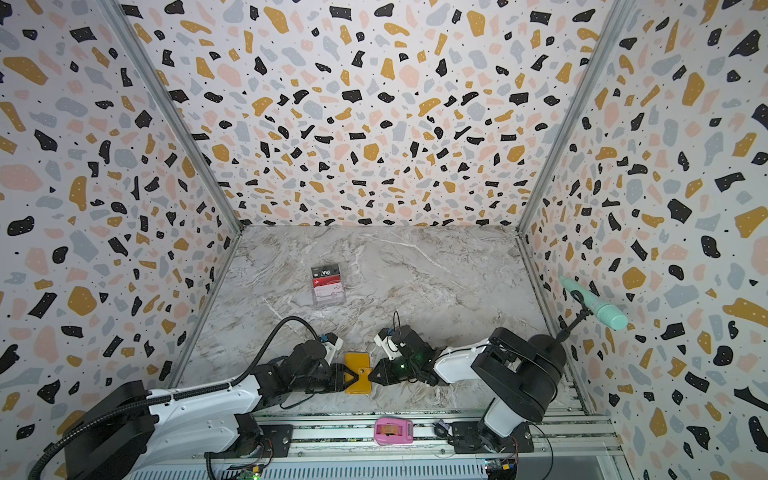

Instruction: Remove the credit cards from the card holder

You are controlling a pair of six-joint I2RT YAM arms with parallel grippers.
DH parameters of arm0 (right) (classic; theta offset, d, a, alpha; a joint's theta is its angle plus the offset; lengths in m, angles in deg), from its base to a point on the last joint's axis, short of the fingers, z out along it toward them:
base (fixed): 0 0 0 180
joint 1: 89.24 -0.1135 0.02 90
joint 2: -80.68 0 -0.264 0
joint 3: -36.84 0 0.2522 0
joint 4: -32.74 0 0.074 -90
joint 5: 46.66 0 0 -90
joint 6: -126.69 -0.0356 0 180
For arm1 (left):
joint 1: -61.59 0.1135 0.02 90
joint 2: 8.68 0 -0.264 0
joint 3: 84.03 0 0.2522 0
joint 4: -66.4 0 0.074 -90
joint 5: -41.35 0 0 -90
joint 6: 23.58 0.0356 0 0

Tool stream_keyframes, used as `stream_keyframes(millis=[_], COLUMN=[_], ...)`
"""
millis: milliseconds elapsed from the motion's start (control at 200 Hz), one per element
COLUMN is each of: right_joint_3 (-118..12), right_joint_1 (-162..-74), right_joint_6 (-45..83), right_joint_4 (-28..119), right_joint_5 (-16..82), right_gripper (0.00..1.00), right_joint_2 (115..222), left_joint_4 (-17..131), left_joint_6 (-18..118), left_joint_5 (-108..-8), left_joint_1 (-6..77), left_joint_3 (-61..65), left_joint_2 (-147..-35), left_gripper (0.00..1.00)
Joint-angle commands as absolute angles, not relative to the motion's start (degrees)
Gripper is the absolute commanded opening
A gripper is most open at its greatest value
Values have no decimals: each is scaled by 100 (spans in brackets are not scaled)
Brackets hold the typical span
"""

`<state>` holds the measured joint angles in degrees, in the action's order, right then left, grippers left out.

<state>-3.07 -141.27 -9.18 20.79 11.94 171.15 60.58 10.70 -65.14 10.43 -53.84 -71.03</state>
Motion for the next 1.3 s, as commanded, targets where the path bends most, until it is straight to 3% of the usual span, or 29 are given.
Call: stream_keyframes(millis=[0, 380, 646, 941, 1296], right_joint_3=[-286, -240, -573, -1569, -2329], right_joint_1=[-14162, -14153, -14162, -14153, -14169], right_joint_6=[-1055, -1045, -480, -100, -347], right_joint_4=[1812, 1946, 3319, 4132, 4319], right_joint_5=[1125, 1506, 2769, 3274, 3706], right_gripper=[16, 16, 29, 47, 47], right_joint_2=[17115, 16704, 15696, 15419, 16033], left_joint_4=[6589, 6559, 6592, 7483, 7887], left_joint_6=[958, 990, 1100, 1318, 1483], left_joint_5=[-6751, -6630, -5930, -5179, -4987], left_joint_1=[1015, 1017, 1017, 1017, 1010], left_joint_3=[-5414, -5377, -5119, -4910, -5071], left_joint_2=[-6917, -6968, -6915, -6985, -6808], left_gripper=[34, 14, 0, 0, 0])
